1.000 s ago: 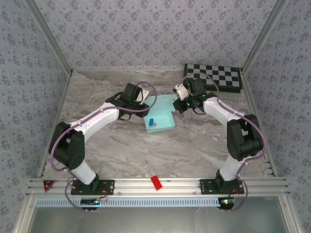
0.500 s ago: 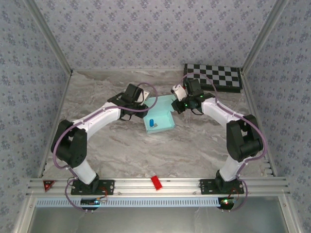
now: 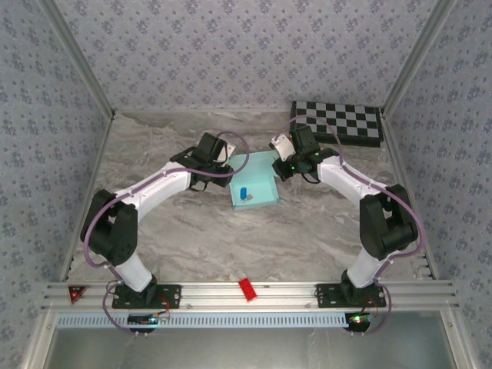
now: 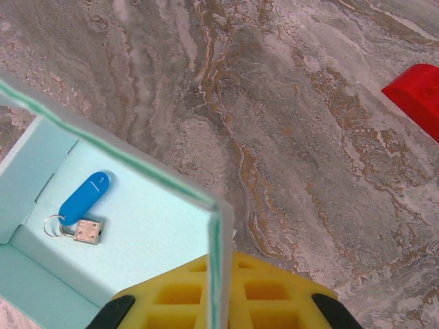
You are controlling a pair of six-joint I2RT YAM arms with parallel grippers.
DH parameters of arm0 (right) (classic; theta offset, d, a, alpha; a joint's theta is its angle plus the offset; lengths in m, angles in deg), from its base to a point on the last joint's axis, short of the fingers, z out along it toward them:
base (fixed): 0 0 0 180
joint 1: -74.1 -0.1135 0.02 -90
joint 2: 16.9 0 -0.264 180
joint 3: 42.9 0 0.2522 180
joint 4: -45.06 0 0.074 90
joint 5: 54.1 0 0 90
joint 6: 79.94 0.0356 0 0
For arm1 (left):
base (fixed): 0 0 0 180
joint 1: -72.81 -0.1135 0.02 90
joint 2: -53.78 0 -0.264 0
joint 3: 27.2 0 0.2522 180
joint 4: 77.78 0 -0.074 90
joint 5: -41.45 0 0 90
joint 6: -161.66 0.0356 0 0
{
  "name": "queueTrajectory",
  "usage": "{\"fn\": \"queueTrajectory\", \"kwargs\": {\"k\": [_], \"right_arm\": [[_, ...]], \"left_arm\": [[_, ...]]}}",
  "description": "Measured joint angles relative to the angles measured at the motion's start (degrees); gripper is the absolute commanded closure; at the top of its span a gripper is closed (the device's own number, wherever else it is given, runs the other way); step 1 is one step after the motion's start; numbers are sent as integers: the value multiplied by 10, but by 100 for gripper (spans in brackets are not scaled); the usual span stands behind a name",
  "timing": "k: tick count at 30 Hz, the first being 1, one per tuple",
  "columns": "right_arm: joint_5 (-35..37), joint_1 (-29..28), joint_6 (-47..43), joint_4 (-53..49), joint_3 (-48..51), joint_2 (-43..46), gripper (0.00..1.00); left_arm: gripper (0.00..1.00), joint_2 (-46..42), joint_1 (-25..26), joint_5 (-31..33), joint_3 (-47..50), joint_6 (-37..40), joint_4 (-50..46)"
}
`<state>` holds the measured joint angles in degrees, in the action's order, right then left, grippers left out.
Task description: Fold the paper box
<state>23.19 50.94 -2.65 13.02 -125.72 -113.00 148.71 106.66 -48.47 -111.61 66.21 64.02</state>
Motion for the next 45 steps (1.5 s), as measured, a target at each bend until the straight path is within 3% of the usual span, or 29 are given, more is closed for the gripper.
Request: {"fn": "queueTrajectory", "kwargs": {"k": [7, 18, 29, 45], "right_arm": [[6, -4, 0, 0, 0, 0, 91], [37, -18, 32, 1, 0, 5, 93], [86, -29, 131, 86, 81, 64, 94], [153, -44, 218, 135, 80, 41, 94]], "left_arm": [[79, 0, 0, 0, 0, -2, 0], [97, 2, 0, 7, -5, -15, 0], [99, 26, 4, 35, -22, -39, 53], [99, 48, 7, 50, -36, -104, 78]]}}
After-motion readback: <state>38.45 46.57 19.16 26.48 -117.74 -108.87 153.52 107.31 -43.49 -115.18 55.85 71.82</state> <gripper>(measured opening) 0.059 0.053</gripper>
